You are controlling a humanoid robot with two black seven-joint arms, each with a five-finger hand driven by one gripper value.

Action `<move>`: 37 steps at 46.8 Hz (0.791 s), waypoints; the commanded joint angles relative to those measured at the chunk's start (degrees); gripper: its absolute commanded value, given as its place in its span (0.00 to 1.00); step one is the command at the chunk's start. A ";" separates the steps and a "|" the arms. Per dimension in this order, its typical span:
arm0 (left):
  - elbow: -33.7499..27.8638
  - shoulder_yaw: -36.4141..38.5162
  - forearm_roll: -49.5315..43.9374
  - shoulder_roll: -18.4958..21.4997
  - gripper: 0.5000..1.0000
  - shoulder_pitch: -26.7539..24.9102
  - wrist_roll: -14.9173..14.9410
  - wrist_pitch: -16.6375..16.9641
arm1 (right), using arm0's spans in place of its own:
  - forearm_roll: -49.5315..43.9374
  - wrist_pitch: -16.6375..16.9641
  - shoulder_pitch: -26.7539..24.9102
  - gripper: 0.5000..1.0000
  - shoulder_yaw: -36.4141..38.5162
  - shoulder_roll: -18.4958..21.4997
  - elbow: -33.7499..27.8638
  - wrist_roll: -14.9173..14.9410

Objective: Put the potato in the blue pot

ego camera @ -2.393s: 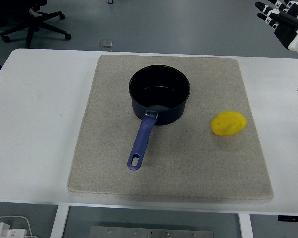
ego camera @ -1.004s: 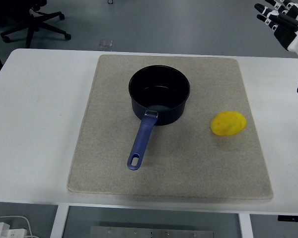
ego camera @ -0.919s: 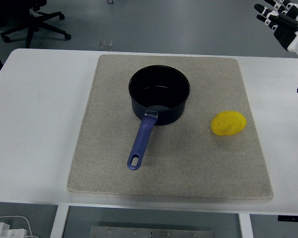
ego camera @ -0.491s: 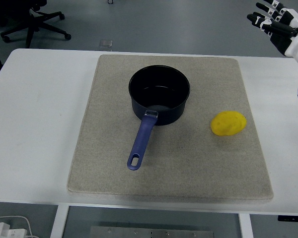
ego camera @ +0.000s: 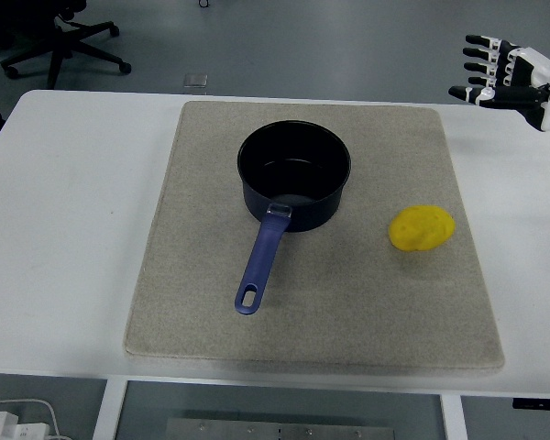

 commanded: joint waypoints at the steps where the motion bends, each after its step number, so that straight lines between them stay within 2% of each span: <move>1: 0.00 0.00 0.00 0.00 0.99 0.00 0.00 0.00 | -3.98 0.34 -0.02 0.88 -1.05 -2.32 2.00 -0.01; 14: 0.00 0.00 0.00 0.00 0.99 0.00 0.00 0.00 | -14.44 1.31 -0.20 0.88 -2.28 -9.27 8.59 0.52; 29: 0.00 0.00 0.00 0.00 0.99 0.00 0.00 0.00 | -26.66 1.31 -0.81 0.88 -4.03 -12.08 15.18 0.78; 37: 0.00 0.00 0.00 0.00 0.99 0.00 0.00 0.00 | -33.51 1.40 -0.37 0.88 -6.06 -12.26 15.80 0.78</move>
